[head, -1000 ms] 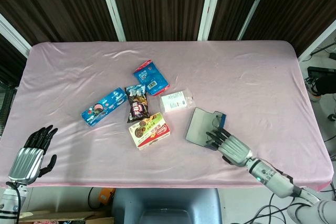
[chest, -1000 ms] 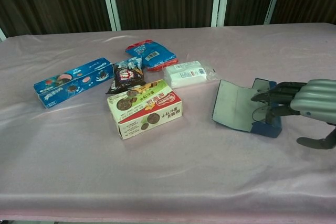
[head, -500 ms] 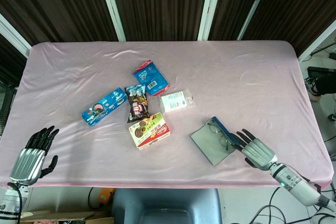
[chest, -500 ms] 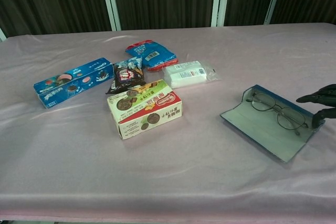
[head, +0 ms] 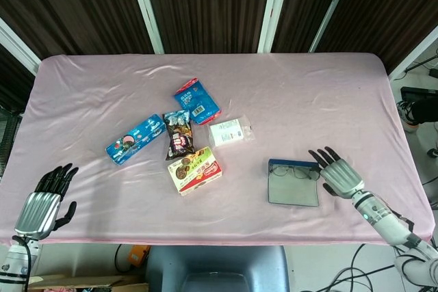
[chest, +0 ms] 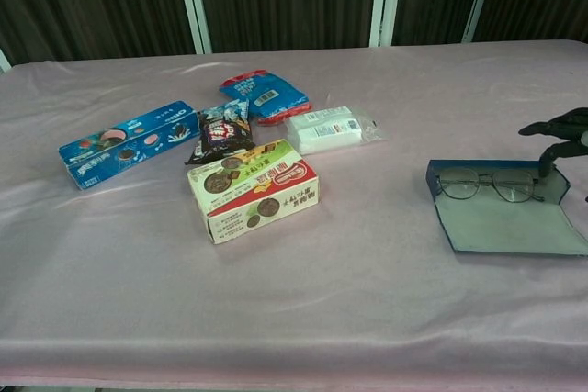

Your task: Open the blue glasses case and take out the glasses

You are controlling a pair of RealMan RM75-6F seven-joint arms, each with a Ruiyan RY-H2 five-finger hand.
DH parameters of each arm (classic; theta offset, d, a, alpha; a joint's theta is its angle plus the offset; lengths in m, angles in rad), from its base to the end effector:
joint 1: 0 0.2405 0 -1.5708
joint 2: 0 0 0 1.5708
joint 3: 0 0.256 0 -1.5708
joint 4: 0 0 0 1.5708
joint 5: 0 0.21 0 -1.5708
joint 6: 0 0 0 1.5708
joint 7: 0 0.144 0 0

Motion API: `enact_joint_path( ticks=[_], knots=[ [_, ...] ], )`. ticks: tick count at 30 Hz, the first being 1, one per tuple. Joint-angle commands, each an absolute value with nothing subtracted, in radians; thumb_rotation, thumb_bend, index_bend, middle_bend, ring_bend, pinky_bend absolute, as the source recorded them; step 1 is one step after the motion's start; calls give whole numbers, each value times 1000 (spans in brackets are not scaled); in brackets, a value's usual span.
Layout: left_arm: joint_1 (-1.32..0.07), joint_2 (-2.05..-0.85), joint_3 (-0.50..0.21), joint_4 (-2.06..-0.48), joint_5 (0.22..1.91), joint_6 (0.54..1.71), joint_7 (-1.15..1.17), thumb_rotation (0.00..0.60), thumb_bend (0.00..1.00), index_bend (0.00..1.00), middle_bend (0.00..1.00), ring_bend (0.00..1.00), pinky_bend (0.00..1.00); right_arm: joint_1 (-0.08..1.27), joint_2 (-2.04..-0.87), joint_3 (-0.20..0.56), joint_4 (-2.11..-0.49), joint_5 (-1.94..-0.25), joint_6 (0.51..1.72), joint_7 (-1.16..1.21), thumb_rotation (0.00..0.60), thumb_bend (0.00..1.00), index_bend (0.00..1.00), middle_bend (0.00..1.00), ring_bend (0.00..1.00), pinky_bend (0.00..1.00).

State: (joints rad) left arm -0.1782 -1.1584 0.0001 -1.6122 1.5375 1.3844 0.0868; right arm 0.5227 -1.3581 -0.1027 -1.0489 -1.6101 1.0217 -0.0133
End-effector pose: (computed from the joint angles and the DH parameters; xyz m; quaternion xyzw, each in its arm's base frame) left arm -0.2945 0.1967 0.1242 -0.6632 -0.3749 -0.3623 0.5369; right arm -0.3332 -0.3034 0.0687 0.8287 -0.2442 0.1981 0.4630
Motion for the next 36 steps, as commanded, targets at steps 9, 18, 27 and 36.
enact_joint_path(
  ticks=[9,18,27,36],
  knots=[
    [-182,-1159,-2,-1613,1533,1379,87,600,443,0,14,18,127,538,-1379,-64,-1021,-1564,987,-62,600,525,418,0,0,0],
    [-182,-1158,2,-1616,1540,1381,82,600,444,0,14,18,128,495,-1323,-65,-1068,-1604,1114,-11,600,525,429,0,0,0],
    [-184,-1159,1,-1615,1542,1380,78,600,442,0,14,18,128,558,-1385,17,-1091,-1527,1027,-43,600,524,451,0,0,0],
    [-189,-1159,1,-1611,1543,1374,73,600,443,0,14,18,128,621,-1460,51,-1086,-1465,917,-150,600,524,488,0,0,0]
  ],
)
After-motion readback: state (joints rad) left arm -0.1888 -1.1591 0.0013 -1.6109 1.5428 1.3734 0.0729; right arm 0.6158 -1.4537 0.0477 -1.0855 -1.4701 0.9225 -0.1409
